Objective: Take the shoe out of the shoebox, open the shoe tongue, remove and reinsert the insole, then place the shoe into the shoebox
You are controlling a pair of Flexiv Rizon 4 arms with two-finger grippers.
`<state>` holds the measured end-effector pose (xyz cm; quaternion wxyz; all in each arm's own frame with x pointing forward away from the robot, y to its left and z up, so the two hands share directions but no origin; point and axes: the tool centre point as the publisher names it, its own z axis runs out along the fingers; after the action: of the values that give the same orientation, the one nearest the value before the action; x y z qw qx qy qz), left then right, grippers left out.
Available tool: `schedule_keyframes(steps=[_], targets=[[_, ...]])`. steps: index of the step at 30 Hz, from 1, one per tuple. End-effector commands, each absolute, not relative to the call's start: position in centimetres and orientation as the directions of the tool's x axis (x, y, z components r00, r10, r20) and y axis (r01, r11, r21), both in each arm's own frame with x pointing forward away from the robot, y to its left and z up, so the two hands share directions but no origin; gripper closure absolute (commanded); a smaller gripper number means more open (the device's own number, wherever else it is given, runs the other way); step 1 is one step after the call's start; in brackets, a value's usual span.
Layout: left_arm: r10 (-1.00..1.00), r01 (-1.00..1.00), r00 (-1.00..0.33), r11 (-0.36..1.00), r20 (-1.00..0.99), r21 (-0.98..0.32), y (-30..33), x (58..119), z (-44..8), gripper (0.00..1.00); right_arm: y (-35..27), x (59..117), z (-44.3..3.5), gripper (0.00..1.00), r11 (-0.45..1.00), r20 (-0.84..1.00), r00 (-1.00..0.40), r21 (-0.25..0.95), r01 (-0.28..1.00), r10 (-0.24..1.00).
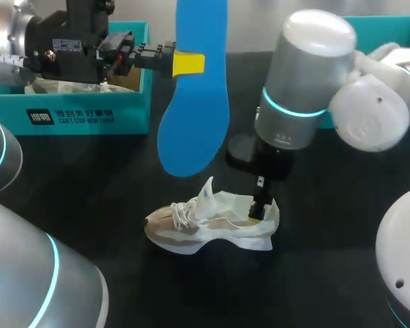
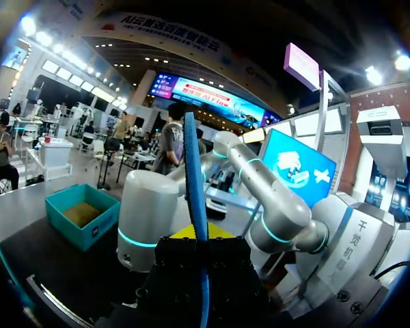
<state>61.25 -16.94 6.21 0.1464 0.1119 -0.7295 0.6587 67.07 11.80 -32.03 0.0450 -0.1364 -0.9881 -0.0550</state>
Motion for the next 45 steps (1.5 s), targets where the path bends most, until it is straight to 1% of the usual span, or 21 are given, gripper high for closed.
schedule_keyframes(steps=[1, 12, 24, 29, 37, 45], targets=[[0.030, -0.355, -0.932, 0.108, 0.360, -0.928, -17.0, 61.3, 6.2, 1.00, 12.3, 67.1, -32.2, 0.00, 0.964, 0.098, -0.959, -0.020, 0.267, 0.267], [0.030, -0.355, -0.932, 0.108, 0.360, -0.928, -17.0, 61.3, 6.2, 1.00, 12.5, 68.0, -31.8, 0.00, 0.965, 0.091, -0.961, -0.006, 0.263, 0.262], [0.030, -0.355, -0.932, 0.108, 0.360, -0.928, -17.0, 61.3, 6.2, 1.00, 13.7, 70.3, -32.4, 0.00, 0.979, 0.085, -0.975, 0.009, 0.206, 0.204], [0.030, -0.355, -0.932, 0.108, 0.360, -0.928, -17.0, 61.3, 6.2, 1.00, 14.1, 71.1, -33.9, 0.00, 0.983, 0.080, -0.982, 0.044, 0.177, 0.173], [0.030, -0.355, -0.932, 0.108, 0.360, -0.928, -17.0, 61.3, 6.2, 1.00, 14.6, 72.1, -36.4, 0.00, 0.987, 0.098, -0.983, 0.024, 0.161, 0.158], [0.030, -0.355, -0.932, 0.108, 0.360, -0.928, -17.0, 61.3, 6.2, 1.00, 14.9, 72.6, -37.6, 0.00, 0.988, 0.104, -0.983, 0.016, 0.156, 0.154]])
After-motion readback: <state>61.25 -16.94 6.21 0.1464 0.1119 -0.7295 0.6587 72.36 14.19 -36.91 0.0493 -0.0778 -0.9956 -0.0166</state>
